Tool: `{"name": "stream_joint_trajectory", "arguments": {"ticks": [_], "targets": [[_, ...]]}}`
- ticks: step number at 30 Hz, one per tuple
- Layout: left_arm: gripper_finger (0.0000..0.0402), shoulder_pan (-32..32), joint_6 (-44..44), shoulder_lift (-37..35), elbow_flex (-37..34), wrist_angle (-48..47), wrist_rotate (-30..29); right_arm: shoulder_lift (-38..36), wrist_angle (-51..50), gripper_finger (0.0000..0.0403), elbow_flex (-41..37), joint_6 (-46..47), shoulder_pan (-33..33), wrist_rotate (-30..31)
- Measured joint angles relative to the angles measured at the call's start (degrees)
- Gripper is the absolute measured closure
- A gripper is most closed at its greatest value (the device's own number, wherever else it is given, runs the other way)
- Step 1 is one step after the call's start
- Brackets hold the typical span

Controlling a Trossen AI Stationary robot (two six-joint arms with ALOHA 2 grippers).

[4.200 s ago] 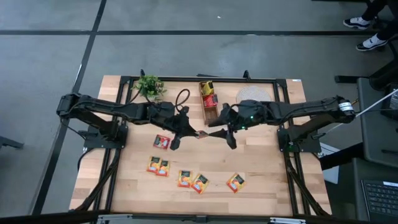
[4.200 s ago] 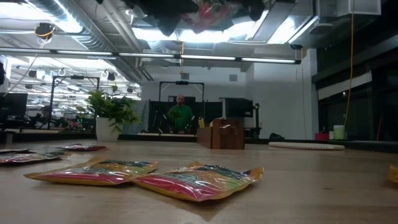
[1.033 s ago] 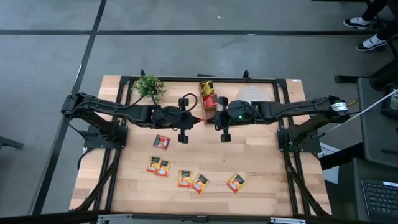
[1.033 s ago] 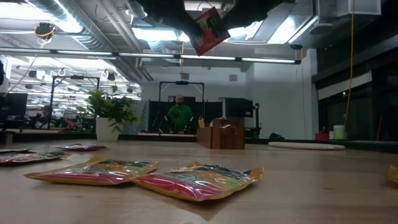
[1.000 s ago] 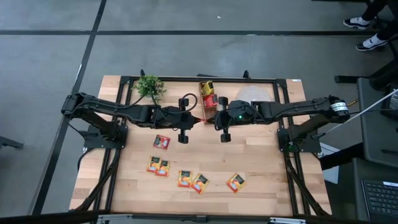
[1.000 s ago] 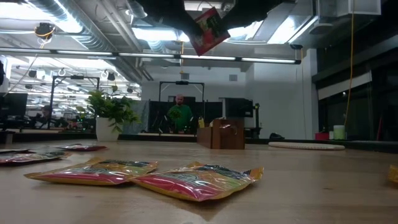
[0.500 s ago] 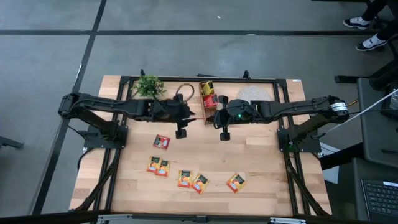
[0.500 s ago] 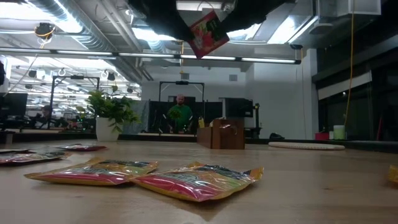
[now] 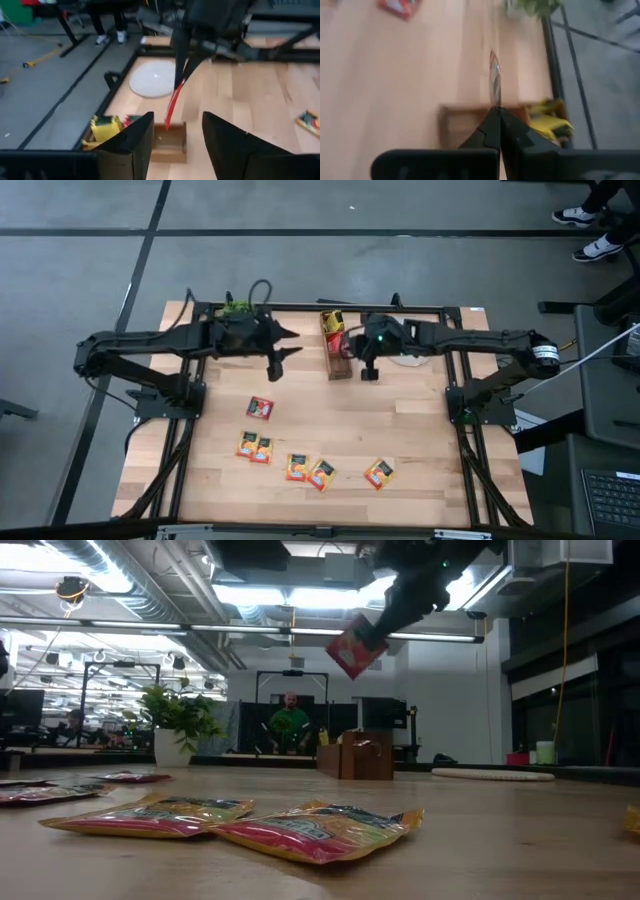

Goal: Pick & Place Tea
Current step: Put the red tea bag into the middle section of the wooden organizer

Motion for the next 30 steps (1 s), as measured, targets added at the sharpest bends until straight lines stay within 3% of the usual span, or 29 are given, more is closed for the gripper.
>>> {"name": "stream_joint_trajectory", "arguments": {"ticks": [8, 15, 23, 30], "targets": [[0.0248, 3.71, -1.27, -2.34, 0.0, 2.37, -0.46, 0.04, -8.54, 0.0402, 4.9, -13.83, -8.58, -1.74], [0.0247, 5.05, -3.84, -2.34, 0.0, 4.18, -3.11, 0.0, -12.11, 0.0402, 5.28, -37.84, -15.13, -9.15], [0.0245, 5.03, -4.68, -2.34, 0.0, 4.16, -3.91, 1.17, -12.9, 0.0402, 5.28, -65.06, -18.91, -8.78], [0.0245, 5.03, -4.64, -2.34, 0.0, 4.16, -4.35, 4.74, -10.41, 0.0402, 5.23, -72.11, -19.1, -4.26]]}}
